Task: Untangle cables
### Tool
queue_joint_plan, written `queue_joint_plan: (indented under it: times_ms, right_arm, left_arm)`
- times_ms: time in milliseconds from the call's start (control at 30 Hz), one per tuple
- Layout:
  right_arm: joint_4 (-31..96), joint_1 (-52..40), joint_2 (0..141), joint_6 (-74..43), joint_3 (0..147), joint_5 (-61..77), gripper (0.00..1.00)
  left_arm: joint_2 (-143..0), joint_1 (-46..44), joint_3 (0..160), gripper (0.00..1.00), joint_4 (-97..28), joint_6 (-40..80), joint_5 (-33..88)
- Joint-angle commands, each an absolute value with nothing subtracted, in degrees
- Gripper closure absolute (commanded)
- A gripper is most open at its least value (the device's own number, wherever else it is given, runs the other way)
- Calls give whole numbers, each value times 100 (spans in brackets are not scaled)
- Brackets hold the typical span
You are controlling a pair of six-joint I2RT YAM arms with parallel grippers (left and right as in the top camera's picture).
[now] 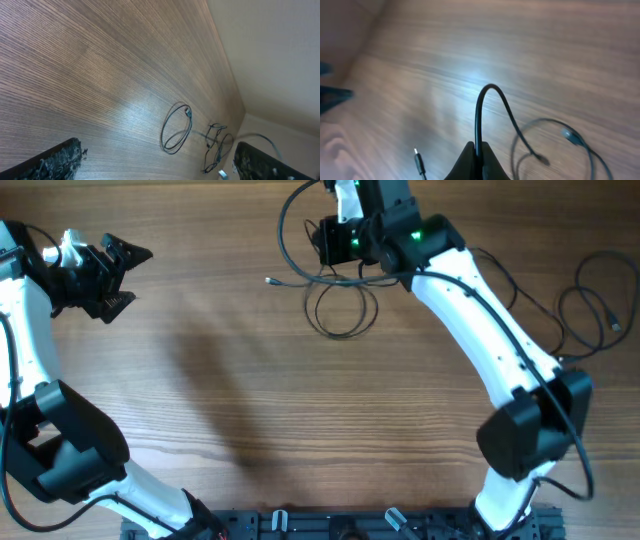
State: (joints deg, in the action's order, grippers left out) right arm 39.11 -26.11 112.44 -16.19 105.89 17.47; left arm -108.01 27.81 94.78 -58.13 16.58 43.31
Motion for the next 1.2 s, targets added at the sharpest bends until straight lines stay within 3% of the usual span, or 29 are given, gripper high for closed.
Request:
queue_joint_plan:
  times_ms: [0,267,567,833,900,933,1000,1067,1167]
  right_arm:
    - [4125,-2515,11568,-1498,10672,1610,96]
    - [4556,-2515,11898,-1531,10600,1590,95]
    - [5017,-2515,12252,-2405,10551,1586,94]
    - [5520,-2517,12462,-2414,10536,1592,82]
    - [5636,-2519,12464,-2416,10536,1592,72]
    - [5734,-2523,12464,-2410,10534,1590,54]
    - [5859,-2526,12464,-2392,10534,1586,31]
    - [5964,-2526,12464,-2394,10534,1435,21]
    - [6099,-2526,12464,-2397,10534,967,15]
  left_arm:
    - [-10790,2786,9463,0,-5813,1540,4331]
    - [-10790,2786,9463,0,-5813,1540,4331]
    - [-10790,2786,9463,0,-5813,1540,4331]
    - [-10790,2786,9463,0,-5813,1540,4331]
    - [-10790,2786,9463,0,-5813,1540,4331]
    - [-10790,2786,9463,0,-5813,1540,4331]
    - [-10790,2786,9463,0,-5813,1540,4331]
    - [-10790,2786,9463,0,-5813,1540,4331]
    - [-10790,2786,9463,0,-5813,1540,4331]
